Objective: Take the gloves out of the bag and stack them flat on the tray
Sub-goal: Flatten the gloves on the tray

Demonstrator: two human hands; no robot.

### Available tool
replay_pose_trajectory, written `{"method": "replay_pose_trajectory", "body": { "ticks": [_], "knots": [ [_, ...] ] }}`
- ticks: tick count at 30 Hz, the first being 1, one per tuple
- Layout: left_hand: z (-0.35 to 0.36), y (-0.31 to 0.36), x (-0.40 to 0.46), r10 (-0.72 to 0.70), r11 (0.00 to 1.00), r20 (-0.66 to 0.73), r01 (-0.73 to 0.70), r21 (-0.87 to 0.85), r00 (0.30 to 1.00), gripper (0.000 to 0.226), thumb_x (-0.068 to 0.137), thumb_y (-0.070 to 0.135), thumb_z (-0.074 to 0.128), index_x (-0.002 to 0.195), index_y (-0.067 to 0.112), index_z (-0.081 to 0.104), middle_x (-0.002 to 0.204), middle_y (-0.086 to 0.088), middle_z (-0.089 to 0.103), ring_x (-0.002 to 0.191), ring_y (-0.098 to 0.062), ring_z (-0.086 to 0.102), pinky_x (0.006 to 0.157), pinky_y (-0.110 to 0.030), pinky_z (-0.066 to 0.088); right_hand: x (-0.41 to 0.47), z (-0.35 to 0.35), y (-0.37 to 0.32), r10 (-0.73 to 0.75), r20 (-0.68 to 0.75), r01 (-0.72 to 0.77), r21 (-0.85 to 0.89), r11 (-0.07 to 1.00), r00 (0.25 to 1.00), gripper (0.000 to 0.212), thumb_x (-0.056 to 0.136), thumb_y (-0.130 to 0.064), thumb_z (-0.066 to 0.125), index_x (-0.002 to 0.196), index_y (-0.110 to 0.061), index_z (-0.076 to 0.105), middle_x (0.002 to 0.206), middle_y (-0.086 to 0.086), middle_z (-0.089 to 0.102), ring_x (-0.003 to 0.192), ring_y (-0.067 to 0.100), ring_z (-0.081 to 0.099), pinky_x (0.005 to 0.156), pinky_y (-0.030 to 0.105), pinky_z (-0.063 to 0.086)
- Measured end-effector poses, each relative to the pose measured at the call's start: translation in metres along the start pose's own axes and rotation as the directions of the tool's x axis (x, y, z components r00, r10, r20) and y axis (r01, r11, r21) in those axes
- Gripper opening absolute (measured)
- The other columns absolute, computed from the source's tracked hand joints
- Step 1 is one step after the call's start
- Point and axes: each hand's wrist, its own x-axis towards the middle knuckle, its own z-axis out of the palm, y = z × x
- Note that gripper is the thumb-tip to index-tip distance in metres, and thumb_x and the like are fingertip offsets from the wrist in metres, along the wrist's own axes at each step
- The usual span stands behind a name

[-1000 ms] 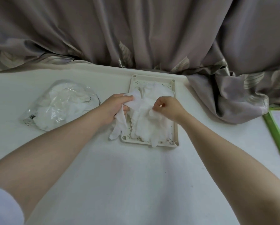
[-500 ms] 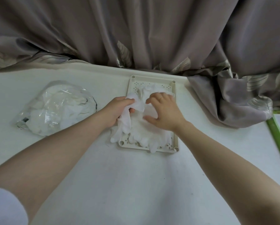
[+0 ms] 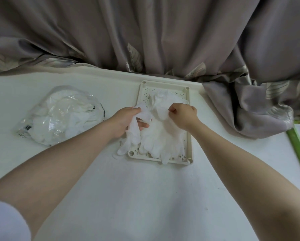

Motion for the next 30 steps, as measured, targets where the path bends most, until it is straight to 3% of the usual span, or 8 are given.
{"method": "replay_pose_trajectory", "body": {
  "ticks": [5, 9, 12, 15, 20, 22, 25, 30],
  "knots": [
    [0.002, -0.001, -0.005, -0.080, 0.979, 0.042, 0.086, -0.183, 0.996, 0.035, 0.102, 0.024, 0.035, 0.118, -0.002, 0.052, 0.107, -0.022, 0.067, 0.092, -0.030, 0.067, 0.084, -0.037, 0.055, 0.003, -0.011, 0.003, 0.089, 0.044, -0.097, 0.232, 0.968, 0.995, 0.011, 0.093, -0.018, 0.047, 0.092, -0.020, 0.058, 0.095, -0.004, 0.058, 0.103, 0.023, 0.056, 0.092, 0.039, 0.045],
    [0.003, 0.000, -0.007, -0.116, 0.982, 0.041, 0.121, -0.148, 0.992, 0.036, 0.102, 0.026, 0.036, 0.118, -0.001, 0.053, 0.114, -0.024, 0.064, 0.104, -0.033, 0.064, 0.087, -0.042, 0.051, -0.003, -0.019, -0.001, -0.013, 0.084, -0.006, 0.225, 0.974, 0.996, 0.018, 0.087, -0.025, 0.063, 0.104, -0.019, 0.064, 0.093, -0.008, 0.058, 0.101, 0.017, 0.058, 0.098, 0.037, 0.042],
    [0.004, -0.002, -0.007, -0.111, 0.989, 0.016, 0.112, -0.093, 0.994, 0.034, 0.101, 0.029, 0.039, 0.107, 0.003, 0.060, 0.103, -0.019, 0.068, 0.093, -0.032, 0.066, 0.083, -0.045, 0.052, -0.020, -0.016, -0.009, -0.165, 0.249, 0.149, 0.083, 0.985, 0.954, 0.031, 0.085, -0.041, 0.065, 0.110, -0.024, 0.062, 0.100, -0.011, 0.061, 0.104, 0.012, 0.057, 0.108, 0.039, 0.029],
    [0.005, -0.005, -0.003, -0.018, 0.998, -0.072, 0.022, 0.053, 0.997, 0.031, 0.100, 0.030, 0.041, 0.098, 0.007, 0.062, 0.088, -0.014, 0.065, 0.077, -0.027, 0.061, 0.076, -0.037, 0.052, -0.036, -0.010, -0.015, -0.208, 0.458, 0.099, 0.251, 0.963, 0.865, 0.032, 0.089, -0.043, 0.060, 0.116, -0.026, 0.061, 0.114, -0.009, 0.061, 0.107, 0.009, 0.054, 0.095, 0.026, 0.037],
    [0.005, -0.001, -0.002, 0.163, 0.964, -0.110, -0.134, 0.230, 0.980, 0.022, 0.094, 0.021, 0.042, 0.076, 0.013, 0.053, 0.075, -0.008, 0.056, 0.068, -0.023, 0.053, 0.060, -0.025, 0.038, -0.029, -0.006, 0.001, -0.138, -0.085, 0.151, 0.169, 0.974, 0.987, 0.024, 0.097, -0.024, 0.047, 0.111, -0.011, 0.062, 0.115, 0.005, 0.062, 0.109, 0.023, 0.054, 0.086, 0.032, 0.042],
    [0.009, 0.003, -0.005, 0.181, 0.954, -0.088, -0.153, 0.256, 0.980, 0.024, 0.094, 0.020, 0.042, 0.073, 0.015, 0.052, 0.070, -0.004, 0.057, 0.060, -0.019, 0.053, 0.051, -0.017, 0.039, -0.025, -0.003, 0.011, -0.054, 0.074, 0.048, 0.082, 0.995, 0.996, 0.035, 0.099, -0.027, 0.042, 0.130, -0.012, 0.050, 0.130, 0.007, 0.056, 0.120, 0.027, 0.048, 0.097, 0.036, 0.039],
    [0.014, 0.003, -0.003, 0.173, 0.942, -0.031, -0.156, 0.298, 0.984, 0.024, 0.097, 0.024, 0.042, 0.083, 0.018, 0.060, 0.082, -0.007, 0.064, 0.072, -0.020, 0.059, 0.066, -0.024, 0.044, -0.025, 0.003, 0.015, 0.030, 0.195, -0.036, 0.026, 0.999, 0.980, 0.043, 0.101, -0.032, 0.037, 0.141, -0.017, 0.040, 0.134, 0.004, 0.054, 0.125, 0.027, 0.044, 0.102, 0.039, 0.034],
    [0.027, -0.002, -0.004, 0.099, 0.918, 0.109, -0.133, 0.375, 0.989, 0.029, 0.101, 0.029, 0.036, 0.087, 0.021, 0.059, 0.067, -0.006, 0.060, 0.051, -0.011, 0.055, 0.045, -0.018, 0.038, -0.028, 0.004, 0.013, -0.051, 0.285, 0.029, 0.080, 0.996, 0.957, 0.020, 0.094, -0.035, 0.052, 0.110, -0.028, 0.061, 0.095, -0.009, 0.058, 0.110, 0.019, 0.044, 0.092, 0.032, 0.024]
  ]
}}
